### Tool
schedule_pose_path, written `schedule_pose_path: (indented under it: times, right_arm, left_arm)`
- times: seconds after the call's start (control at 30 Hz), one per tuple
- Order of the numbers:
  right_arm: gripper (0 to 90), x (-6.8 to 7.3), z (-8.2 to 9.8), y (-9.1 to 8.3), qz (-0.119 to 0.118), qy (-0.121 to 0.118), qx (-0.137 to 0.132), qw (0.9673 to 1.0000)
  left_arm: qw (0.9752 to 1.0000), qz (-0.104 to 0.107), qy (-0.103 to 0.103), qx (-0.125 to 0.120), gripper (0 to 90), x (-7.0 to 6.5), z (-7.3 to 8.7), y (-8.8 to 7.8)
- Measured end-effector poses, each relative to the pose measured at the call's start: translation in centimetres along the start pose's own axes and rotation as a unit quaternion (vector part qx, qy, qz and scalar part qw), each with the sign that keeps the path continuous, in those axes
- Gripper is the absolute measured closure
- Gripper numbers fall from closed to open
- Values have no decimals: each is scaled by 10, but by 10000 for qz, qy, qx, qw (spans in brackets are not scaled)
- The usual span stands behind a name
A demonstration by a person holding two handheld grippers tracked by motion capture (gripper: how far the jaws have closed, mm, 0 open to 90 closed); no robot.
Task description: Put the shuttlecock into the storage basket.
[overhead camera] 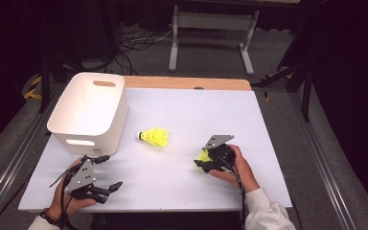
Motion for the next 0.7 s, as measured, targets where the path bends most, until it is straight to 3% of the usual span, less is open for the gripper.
schedule_pose_path:
  times: [0.3, 0.47, 0.7]
  right_arm:
    - [434, 8, -26, 1, -51, -5, -616, 9981]
    - [424, 16, -45, 8, -190, 50, -1136, 9933]
    - [395, 27, -47, 19, -348, -83, -1150, 9927]
  left_arm:
    - [10000, -6, 5, 5, 78, 0, 0, 0]
    - [10000, -8, -10, -2, 79, 1, 1, -1]
    - [10000, 3, -14, -13, 79, 0, 1, -1]
Point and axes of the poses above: each handheld gripper's, and its own axes: y roughly forward along the jaws, z roughly out of its underside, x roughly to its left, the point moved 2 cm from there along y, roughly forward along the jaws, and after that the axes turned 3 degrees about -x, right-handed, at the moved point
